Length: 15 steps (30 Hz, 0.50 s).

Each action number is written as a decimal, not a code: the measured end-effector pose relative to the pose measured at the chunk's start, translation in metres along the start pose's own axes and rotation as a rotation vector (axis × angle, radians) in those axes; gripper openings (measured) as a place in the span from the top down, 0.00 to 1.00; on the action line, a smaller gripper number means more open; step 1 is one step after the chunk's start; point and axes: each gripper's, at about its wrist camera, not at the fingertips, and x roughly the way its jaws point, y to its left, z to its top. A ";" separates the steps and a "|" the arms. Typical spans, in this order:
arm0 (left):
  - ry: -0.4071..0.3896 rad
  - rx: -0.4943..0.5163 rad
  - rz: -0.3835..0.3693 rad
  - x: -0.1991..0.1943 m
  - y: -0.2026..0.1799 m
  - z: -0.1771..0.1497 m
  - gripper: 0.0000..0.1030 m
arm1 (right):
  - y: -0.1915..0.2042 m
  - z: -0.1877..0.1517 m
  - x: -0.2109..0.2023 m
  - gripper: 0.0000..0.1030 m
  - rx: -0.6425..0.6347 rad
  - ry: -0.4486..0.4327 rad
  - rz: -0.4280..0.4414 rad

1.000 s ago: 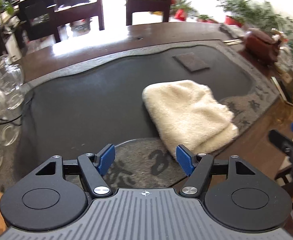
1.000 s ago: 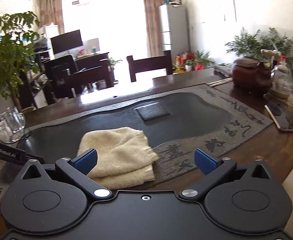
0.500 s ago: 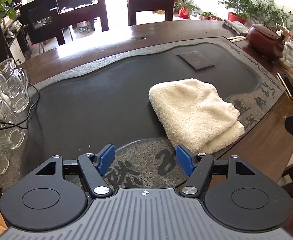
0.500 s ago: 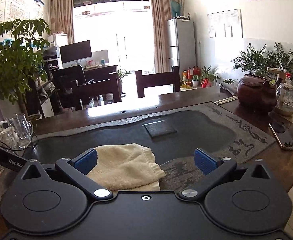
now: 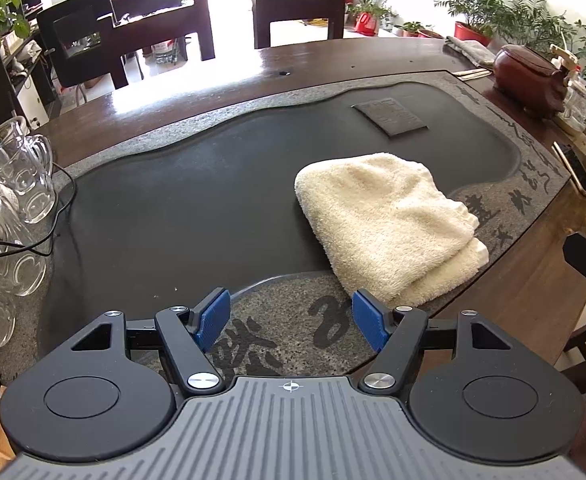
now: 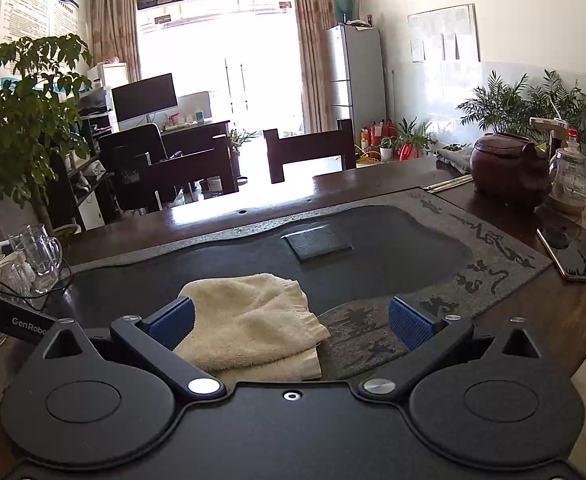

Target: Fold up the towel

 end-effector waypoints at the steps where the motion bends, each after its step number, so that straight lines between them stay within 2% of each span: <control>1: 0.003 -0.004 0.001 0.001 0.001 -0.001 0.33 | 0.000 -0.001 0.000 0.00 0.000 0.003 -0.001; 15: 0.047 -0.013 0.012 0.013 0.001 -0.006 0.33 | -0.007 -0.007 0.007 0.00 0.032 0.064 -0.010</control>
